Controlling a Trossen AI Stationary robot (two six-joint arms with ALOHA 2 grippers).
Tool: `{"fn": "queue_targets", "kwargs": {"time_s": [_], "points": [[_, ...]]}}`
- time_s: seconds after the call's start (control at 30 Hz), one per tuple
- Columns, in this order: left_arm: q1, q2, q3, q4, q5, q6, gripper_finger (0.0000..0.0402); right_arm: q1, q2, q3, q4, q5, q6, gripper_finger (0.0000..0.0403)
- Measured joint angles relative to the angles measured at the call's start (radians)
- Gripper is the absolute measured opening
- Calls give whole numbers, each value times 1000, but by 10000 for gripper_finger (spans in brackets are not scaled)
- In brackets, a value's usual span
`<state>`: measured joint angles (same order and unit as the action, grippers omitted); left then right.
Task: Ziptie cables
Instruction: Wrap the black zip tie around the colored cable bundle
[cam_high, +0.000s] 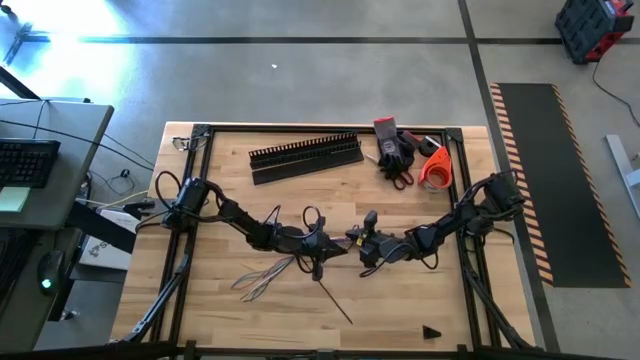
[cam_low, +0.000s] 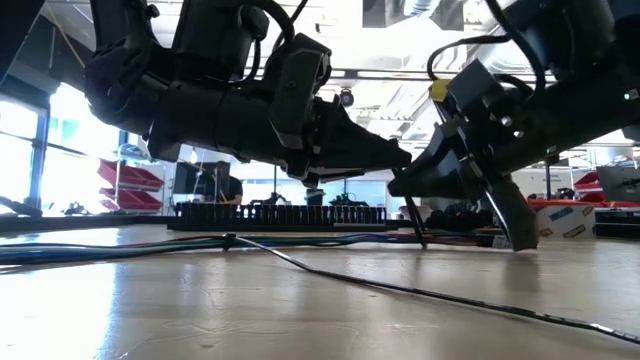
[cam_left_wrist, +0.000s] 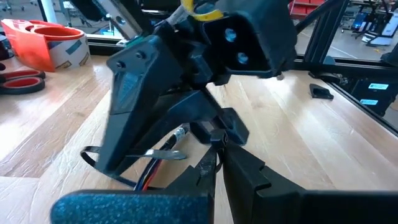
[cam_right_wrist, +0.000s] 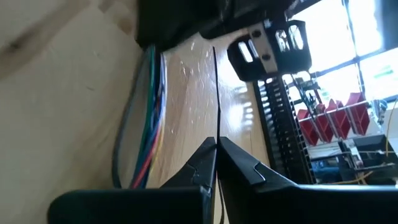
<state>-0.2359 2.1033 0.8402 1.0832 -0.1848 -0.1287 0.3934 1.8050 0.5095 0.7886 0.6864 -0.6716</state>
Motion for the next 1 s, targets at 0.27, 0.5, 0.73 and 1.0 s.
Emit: {"fn": "queue_targets", "kwargs": {"time_s": [0.27,0.5,0.73,1.0], "points": [[0,0,0,0,18,2,0,17,0,0,23,-2,2,0],[0,0,0,0,23,9,0,20,0,0,34,-6,11,0],[-1,0,0,2,26,14,0,23,0,0,8,-8,47,0],[-2,0,0,2,27,18,0,52,0,0,10,-6,47,0]]}}
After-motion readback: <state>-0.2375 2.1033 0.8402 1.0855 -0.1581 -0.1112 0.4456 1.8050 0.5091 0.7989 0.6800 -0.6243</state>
